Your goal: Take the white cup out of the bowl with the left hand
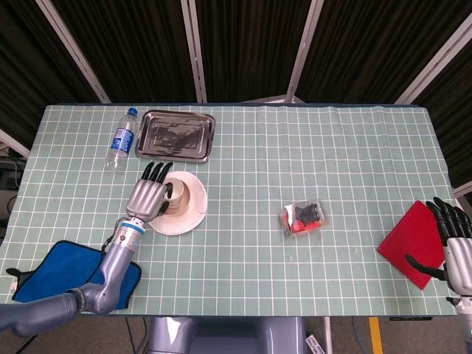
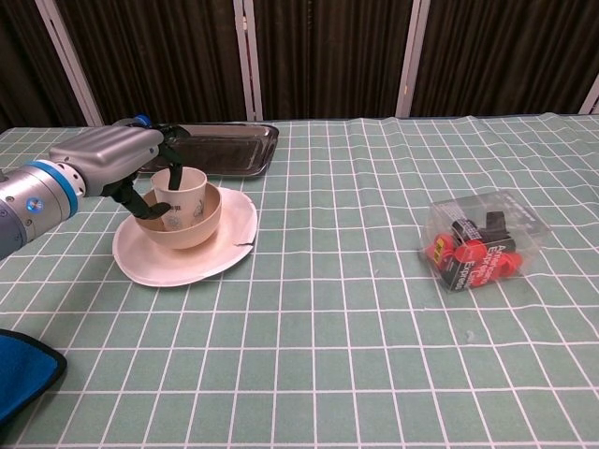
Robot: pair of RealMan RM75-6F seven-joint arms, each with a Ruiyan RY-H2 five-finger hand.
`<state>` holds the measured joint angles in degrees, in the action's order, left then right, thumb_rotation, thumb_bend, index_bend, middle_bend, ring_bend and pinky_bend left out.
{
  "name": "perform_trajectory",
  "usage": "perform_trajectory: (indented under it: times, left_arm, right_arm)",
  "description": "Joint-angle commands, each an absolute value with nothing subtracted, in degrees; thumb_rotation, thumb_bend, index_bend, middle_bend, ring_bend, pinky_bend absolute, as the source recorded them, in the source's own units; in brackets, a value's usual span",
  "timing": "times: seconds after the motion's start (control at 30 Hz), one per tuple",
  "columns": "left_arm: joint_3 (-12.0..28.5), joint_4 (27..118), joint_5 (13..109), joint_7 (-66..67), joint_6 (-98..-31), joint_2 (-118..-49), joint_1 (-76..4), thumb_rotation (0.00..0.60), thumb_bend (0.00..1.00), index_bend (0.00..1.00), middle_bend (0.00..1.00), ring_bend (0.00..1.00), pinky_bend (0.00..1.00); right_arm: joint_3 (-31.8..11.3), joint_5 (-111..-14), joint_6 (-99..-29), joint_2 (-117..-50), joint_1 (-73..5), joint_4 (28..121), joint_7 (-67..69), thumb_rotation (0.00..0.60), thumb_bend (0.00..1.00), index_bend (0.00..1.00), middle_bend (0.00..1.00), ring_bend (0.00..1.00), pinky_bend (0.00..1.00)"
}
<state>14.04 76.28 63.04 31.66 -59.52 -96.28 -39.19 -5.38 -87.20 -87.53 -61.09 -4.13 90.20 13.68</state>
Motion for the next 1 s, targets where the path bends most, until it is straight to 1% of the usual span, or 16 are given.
perform_trajectory:
  times: [0.03, 0.1, 0.27, 0.33, 0.53, 0.67, 0.73, 0.77, 0.87, 1.0]
  left_arm:
    - [13.7, 77.0, 63.0, 31.2, -59.9, -95.6, -39.0, 0.6, 0.5, 0.55, 0.0, 0.0, 0.0]
    - [13.5, 77.6, 63.3, 30.8, -60.5, -95.1, -38.8, 0.6, 0.53, 0.56, 0.0, 0.0, 0.0]
    - [12.7, 79.9, 65.6, 28.7, -63.1, -93.3, -37.5, 0.6, 0.55, 0.57, 0.0, 0.0, 0.0]
    - [12.3, 81.9, 68.1, 27.0, -65.9, -91.5, -36.2, 0.6, 0.55, 0.57, 0.0, 0.0, 0.0]
    - [11.0, 84.7, 72.1, 23.4, -70.2, -88.0, -33.7, 0.6, 0.55, 0.58, 0.01, 0.0, 0.0]
    - [9.2, 86.2, 76.5, 19.4, -75.2, -84.0, -30.3, 0.6, 0.55, 0.58, 0.02, 0.0, 0.0]
    - [7.3, 85.0, 78.5, 16.7, -78.8, -81.3, -27.0, 0.6, 0.55, 0.58, 0.02, 0.0, 0.0]
    - [6.7, 84.5, 79.1, 15.7, -79.4, -80.8, -26.3, 0.6, 0.55, 0.58, 0.02, 0.0, 0.0]
    - [5.5, 81.6, 79.6, 12.4, -80.2, -80.2, -24.4, 0.6, 0.55, 0.58, 0.02, 0.0, 0.0]
    - [4.5, 76.1, 79.4, 8.2, -79.2, -81.6, -23.2, 0.6, 0.55, 0.58, 0.02, 0.0, 0.0]
  right_arm:
    - [-5.3, -87.3, -87.6, -61.1, -4.1, 90.2, 13.6, 0.6, 0.05, 0.01, 0.0, 0.0, 0.0]
    - [-5.3, -87.3, -87.6, -61.1, -4.1, 90.3, 13.5, 0.6, 0.05, 0.01, 0.0, 0.0, 0.0]
    - [-5.3, -87.5, -87.8, -61.2, -4.1, 90.3, 13.3, 0.6, 0.05, 0.01, 0.0, 0.0, 0.0]
    - [-5.3, -87.6, -87.9, -61.3, -4.1, 90.3, 13.3, 0.6, 0.05, 0.02, 0.0, 0.0, 0.0]
    - [-5.2, -87.8, -88.2, -61.3, -4.0, 90.3, 13.3, 0.6, 0.05, 0.02, 0.0, 0.0, 0.0]
    - [-5.1, -88.2, -88.5, -61.4, -3.9, 90.4, 13.0, 0.6, 0.05, 0.02, 0.0, 0.0, 0.0]
    - [-4.9, -88.5, -88.6, -61.6, -3.9, 90.5, 12.4, 0.6, 0.05, 0.02, 0.0, 0.0, 0.0]
    - [-4.9, -88.6, -88.5, -61.7, -3.9, 90.6, 12.2, 0.6, 0.05, 0.02, 0.0, 0.0, 0.0]
    - [-4.7, -88.9, -88.5, -62.0, -4.0, 90.7, 11.4, 0.6, 0.05, 0.02, 0.0, 0.0, 0.0]
    - [-4.5, -89.1, -88.5, -62.4, -4.0, 90.9, 10.3, 0.6, 0.05, 0.02, 0.0, 0.0, 0.0]
